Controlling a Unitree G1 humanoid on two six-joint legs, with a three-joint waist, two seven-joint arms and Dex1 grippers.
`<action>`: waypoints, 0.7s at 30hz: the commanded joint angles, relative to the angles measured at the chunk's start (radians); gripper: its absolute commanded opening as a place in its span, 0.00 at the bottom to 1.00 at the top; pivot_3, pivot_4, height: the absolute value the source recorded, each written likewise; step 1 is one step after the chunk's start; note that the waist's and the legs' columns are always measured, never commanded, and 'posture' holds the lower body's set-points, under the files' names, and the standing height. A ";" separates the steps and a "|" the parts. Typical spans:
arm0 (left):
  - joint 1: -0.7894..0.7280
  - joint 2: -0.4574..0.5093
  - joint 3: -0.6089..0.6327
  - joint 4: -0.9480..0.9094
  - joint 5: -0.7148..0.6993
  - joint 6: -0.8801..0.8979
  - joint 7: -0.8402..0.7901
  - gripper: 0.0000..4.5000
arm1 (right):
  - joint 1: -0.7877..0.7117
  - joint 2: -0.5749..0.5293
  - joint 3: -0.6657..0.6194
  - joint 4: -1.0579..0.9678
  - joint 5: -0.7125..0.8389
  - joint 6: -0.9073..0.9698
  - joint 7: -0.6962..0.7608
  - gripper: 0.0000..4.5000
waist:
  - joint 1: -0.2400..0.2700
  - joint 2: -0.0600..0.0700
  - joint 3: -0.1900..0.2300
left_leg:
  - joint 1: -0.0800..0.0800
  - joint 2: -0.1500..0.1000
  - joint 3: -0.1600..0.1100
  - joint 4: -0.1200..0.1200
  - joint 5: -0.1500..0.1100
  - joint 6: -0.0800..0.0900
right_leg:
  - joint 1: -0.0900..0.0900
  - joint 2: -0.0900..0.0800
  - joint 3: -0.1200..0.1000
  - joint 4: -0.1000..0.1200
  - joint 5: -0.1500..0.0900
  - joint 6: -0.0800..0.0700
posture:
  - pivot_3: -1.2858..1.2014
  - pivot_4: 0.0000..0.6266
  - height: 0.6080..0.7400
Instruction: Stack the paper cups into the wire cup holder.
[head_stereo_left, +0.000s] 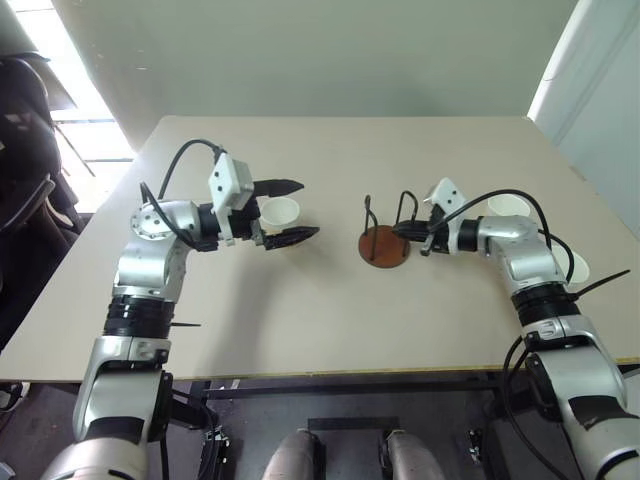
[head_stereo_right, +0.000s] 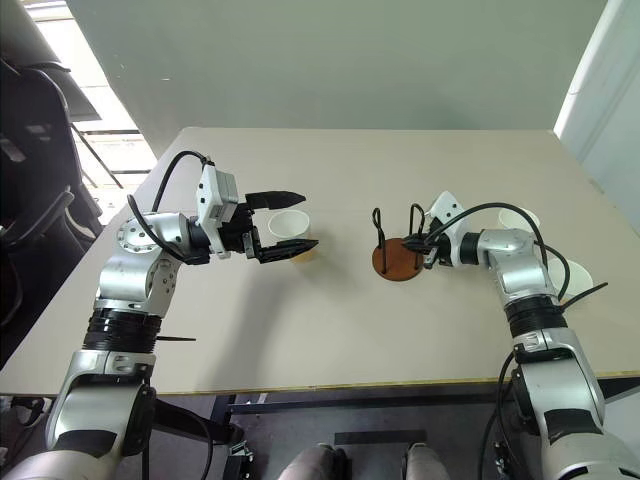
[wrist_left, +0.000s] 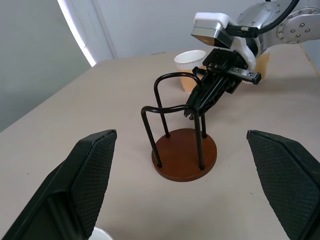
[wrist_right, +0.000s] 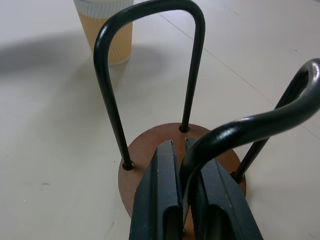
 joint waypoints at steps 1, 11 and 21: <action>-0.025 0.002 0.013 -0.007 -0.004 -0.014 -0.001 1.00 | 0.009 -0.011 -0.001 -0.043 0.010 0.023 0.008 0.01 | 0.000 0.000 0.000 | 0.000 0.000 0.000 0.000 0.000 0.000 | 0.000 0.000 0.000 0.000 0.000 0.000 | 0.52 0.24 1.00; -0.029 0.001 0.011 -0.002 -0.002 -0.017 -0.003 1.00 | 0.016 -0.011 -0.004 -0.081 0.032 0.074 0.026 0.01 | 0.000 0.000 0.000 | 0.000 0.000 0.000 0.000 0.000 0.000 | 0.000 0.000 0.000 0.000 0.000 0.000 | 0.52 0.24 1.00; -0.028 0.001 0.012 -0.005 -0.002 -0.017 0.001 1.00 | 0.017 -0.025 0.024 -0.060 -0.002 0.050 0.034 0.13 | 0.000 0.000 0.000 | 0.000 0.000 0.000 0.000 0.000 0.000 | 0.000 0.000 0.000 0.000 0.000 0.000 | 0.52 0.24 1.00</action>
